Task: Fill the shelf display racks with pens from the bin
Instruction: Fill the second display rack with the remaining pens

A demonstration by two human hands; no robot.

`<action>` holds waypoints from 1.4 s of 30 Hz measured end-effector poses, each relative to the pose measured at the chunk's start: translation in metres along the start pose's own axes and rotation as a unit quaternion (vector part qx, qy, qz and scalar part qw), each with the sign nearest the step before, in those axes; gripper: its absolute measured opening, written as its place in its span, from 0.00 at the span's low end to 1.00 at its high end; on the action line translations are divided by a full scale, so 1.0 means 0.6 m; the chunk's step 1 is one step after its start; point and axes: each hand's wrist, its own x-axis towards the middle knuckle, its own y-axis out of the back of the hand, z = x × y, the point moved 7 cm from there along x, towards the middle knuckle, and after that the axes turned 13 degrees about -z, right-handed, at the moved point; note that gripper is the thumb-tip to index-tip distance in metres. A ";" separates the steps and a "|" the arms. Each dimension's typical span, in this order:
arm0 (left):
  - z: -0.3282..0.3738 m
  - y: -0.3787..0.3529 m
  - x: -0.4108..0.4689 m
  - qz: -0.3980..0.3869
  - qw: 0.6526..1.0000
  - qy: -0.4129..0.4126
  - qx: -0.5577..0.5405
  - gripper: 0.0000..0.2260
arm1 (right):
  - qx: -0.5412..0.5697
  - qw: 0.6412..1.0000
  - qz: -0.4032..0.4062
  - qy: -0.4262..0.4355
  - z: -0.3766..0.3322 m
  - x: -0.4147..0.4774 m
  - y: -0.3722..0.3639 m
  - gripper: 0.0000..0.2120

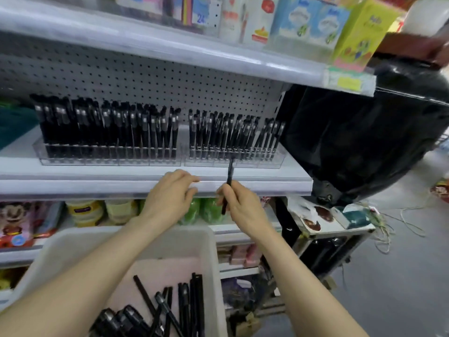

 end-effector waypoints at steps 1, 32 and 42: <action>0.019 0.000 0.020 0.000 1.000 -0.010 0.014 0.15 | -0.011 1.000 0.016 -0.003 0.012 0.006 0.024 0.12; 0.093 -0.061 0.177 0.033 0.986 -0.002 0.163 0.23 | -0.090 0.981 0.162 -0.050 0.118 0.228 0.225 0.13; 0.089 -0.059 0.173 0.021 0.990 -0.024 0.136 0.24 | -0.100 0.981 0.159 -0.053 0.105 0.207 0.217 0.11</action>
